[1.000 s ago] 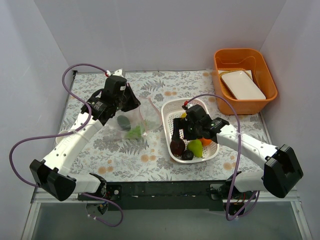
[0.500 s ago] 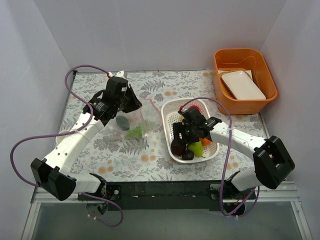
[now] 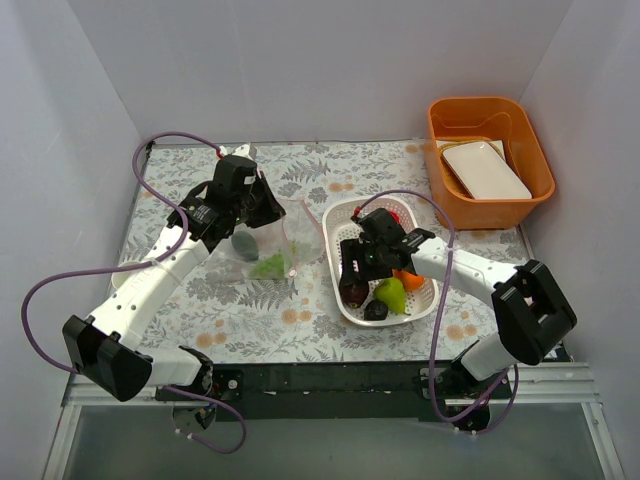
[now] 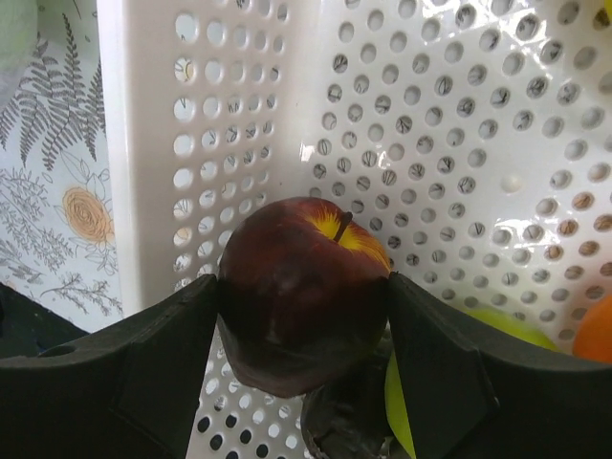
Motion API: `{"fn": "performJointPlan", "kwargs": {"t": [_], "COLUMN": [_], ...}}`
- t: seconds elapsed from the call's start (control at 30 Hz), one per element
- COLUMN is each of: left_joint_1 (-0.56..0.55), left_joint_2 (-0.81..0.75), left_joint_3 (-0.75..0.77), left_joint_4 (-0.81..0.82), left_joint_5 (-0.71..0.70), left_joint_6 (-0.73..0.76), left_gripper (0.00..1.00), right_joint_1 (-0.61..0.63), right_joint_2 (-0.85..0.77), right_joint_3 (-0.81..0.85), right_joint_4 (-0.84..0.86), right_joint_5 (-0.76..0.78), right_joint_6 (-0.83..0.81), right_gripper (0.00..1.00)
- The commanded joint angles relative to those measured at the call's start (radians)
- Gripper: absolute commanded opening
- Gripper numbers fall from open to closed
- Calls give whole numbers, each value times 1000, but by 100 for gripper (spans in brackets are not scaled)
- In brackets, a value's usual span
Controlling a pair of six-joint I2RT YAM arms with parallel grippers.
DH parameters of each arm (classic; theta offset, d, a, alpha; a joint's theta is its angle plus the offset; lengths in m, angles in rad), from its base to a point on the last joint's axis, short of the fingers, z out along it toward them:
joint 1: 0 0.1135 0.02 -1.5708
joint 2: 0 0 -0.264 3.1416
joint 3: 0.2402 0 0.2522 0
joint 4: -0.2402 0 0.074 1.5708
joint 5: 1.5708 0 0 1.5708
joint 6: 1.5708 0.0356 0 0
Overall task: Place the food in the zip-top bag and seal the zipper
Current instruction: Pick up the fake fruit from the bin.
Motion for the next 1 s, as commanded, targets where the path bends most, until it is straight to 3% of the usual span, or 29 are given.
{"fn": "performJointPlan", "kwargs": {"t": [0.0, 0.1, 0.33, 0.43, 0.7, 0.8, 0.83, 0.9, 0.97], "left_joint_1": [2, 2, 2, 2, 2, 2, 2, 2, 2], "left_joint_2": [-9, -11, -6, -6, -14, -13, -13, -12, -13], "left_joint_3": [-6, -6, -3, -3, -3, -5, -3, -2, -2], "left_joint_4": [16, 16, 17, 16, 13, 14, 16, 14, 10], "left_joint_5": [19, 21, 22, 21, 19, 25, 27, 28, 25], "left_joint_6": [3, 7, 8, 10, 11, 8, 10, 8, 10], "left_gripper": [0, 0, 0, 0, 0, 0, 0, 0, 0], "right_joint_1": [11, 11, 11, 11, 9, 8, 8, 8, 8], "right_joint_2": [83, 87, 77, 78, 98, 136, 155, 161, 155], "right_joint_3": [3, 15, 49, 76, 113, 133, 144, 147, 136], "right_joint_4": [-37, -42, -48, -59, -28, -26, -36, -43, -40], "right_joint_5": [-12, -8, 71, 126, 287, 302, 302, 302, 298], "right_joint_6": [-14, -23, -38, -44, -61, -68, -66, -58, -46], "right_gripper": [78, 80, 51, 49, 56, 65, 74, 83, 86]}}
